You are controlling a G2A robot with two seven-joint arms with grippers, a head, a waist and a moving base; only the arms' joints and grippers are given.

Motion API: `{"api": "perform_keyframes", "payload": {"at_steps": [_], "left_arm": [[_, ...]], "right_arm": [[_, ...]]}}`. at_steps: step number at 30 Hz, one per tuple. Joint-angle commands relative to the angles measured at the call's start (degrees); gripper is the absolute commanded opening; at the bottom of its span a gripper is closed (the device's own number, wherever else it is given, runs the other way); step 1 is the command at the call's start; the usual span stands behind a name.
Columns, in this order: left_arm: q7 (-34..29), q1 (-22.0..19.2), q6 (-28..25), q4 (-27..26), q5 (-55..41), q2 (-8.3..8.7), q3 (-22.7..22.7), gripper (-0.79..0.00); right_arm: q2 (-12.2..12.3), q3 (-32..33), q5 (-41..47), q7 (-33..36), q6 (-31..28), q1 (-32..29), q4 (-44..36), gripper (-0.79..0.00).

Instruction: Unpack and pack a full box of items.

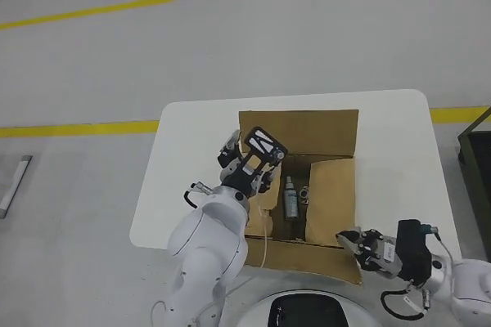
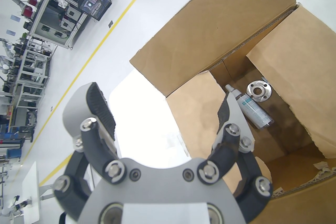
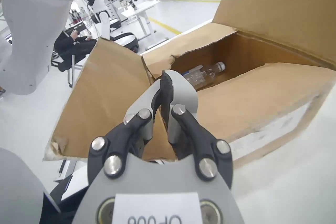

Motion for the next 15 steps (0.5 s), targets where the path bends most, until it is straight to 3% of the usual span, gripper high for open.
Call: {"api": "perform_keyframes", "payload": {"at_steps": [1,11,15], "left_arm": [[0.0,-0.1,0.0,0.3,-0.1,0.04,-0.2,0.000],[-0.5,-1.0,-0.1,2.2,-0.8,0.11,0.0,0.000],[-1.7,-1.4,0.7,3.2,-0.9,0.04,0.5,0.000]], "right_arm": [[0.1,-0.2,-0.6,1.6,-1.2,0.3,0.1,-0.785],[0.7,-0.7,-1.8,6.7,-4.2,1.1,0.9,-0.785],[0.4,1.9,1.5,0.7,-0.2,0.8,1.4,-0.785]]}}
